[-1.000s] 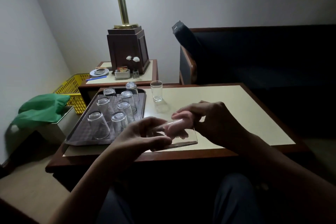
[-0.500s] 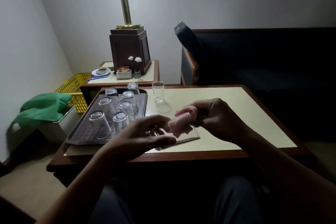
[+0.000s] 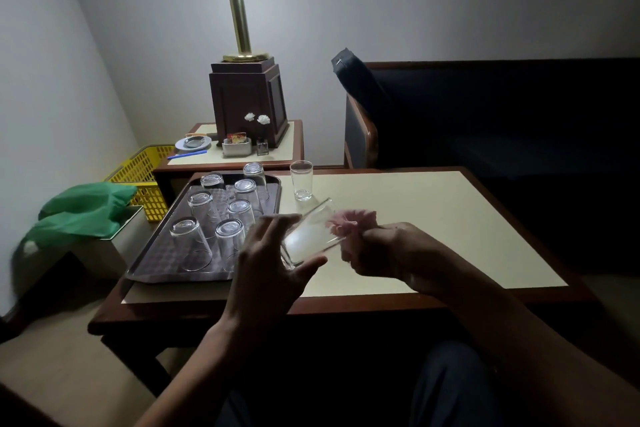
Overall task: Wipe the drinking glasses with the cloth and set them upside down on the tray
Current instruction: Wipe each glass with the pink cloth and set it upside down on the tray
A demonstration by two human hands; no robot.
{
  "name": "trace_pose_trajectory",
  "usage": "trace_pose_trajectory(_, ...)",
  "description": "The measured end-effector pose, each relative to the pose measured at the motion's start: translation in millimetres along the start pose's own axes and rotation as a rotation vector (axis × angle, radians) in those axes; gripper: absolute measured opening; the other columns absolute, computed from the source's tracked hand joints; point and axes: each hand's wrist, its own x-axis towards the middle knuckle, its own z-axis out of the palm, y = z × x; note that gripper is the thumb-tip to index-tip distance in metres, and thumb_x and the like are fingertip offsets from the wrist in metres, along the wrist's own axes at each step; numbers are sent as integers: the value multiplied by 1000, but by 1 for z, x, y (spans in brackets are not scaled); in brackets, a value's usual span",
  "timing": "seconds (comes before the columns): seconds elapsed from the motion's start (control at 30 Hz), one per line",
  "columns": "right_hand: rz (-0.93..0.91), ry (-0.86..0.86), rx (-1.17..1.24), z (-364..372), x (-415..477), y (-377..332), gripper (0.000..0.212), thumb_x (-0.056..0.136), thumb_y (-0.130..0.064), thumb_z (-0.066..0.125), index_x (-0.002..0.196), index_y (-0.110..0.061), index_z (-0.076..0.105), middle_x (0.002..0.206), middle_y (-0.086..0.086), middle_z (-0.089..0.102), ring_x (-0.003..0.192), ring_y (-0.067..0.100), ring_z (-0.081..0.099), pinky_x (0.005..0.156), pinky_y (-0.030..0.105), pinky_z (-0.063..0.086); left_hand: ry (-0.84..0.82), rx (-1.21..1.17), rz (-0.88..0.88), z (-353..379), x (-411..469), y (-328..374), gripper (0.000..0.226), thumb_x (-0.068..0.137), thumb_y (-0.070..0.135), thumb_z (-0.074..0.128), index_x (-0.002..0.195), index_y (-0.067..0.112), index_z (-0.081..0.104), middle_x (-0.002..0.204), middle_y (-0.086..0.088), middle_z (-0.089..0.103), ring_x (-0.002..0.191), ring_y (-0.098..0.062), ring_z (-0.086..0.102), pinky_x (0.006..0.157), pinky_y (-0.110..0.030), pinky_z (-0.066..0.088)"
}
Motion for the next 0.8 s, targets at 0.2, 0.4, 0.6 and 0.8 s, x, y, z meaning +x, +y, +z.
trace_pose_trajectory(0.2, -282, 209, -333, -3, -13, -4, 38, 104, 5, 49, 115, -21, 74, 116, 13, 77, 102, 24, 76, 89, 32, 63, -150, -587, -754, -11, 11, -5, 64, 68, 59, 89, 112, 19, 68, 103, -10, 76, 88, -26, 77, 66, -28, 61)
trace_pose_trajectory(0.4, -552, 171, -461, 52, -3, 18, 36, 101, -22, 46, 130, -33, 63, 137, -9, 66, 134, 15, 59, 109, 22, 47, -244, -1028, -996, 9, 12, 23, 56, 84, 45, 76, 120, 4, 65, 114, -20, 75, 101, -34, 75, 101, -45, 54)
trace_pose_trajectory(0.6, -897, 361, -673, 70, -3, 70, 56, 110, -17, 45, 162, -33, 30, 170, -24, 20, 157, 1, 22, 123, 24, 32, -194, -1204, -1034, 11, 16, 23, 58, 93, 46, 70, 132, 2, 65, 132, -26, 64, 125, -41, 63, 111, -49, 48)
trace_pose_trajectory(0.8, -806, 441, -656, 71, 0, 31, 49, 113, -36, 37, 162, -35, 32, 170, -19, 21, 154, -3, 26, 121, 20, 34, -207, -1400, -1049, 14, 8, 29, 54, 96, 30, 58, 145, 5, 52, 119, -28, 69, 106, -39, 67, 102, -51, 51)
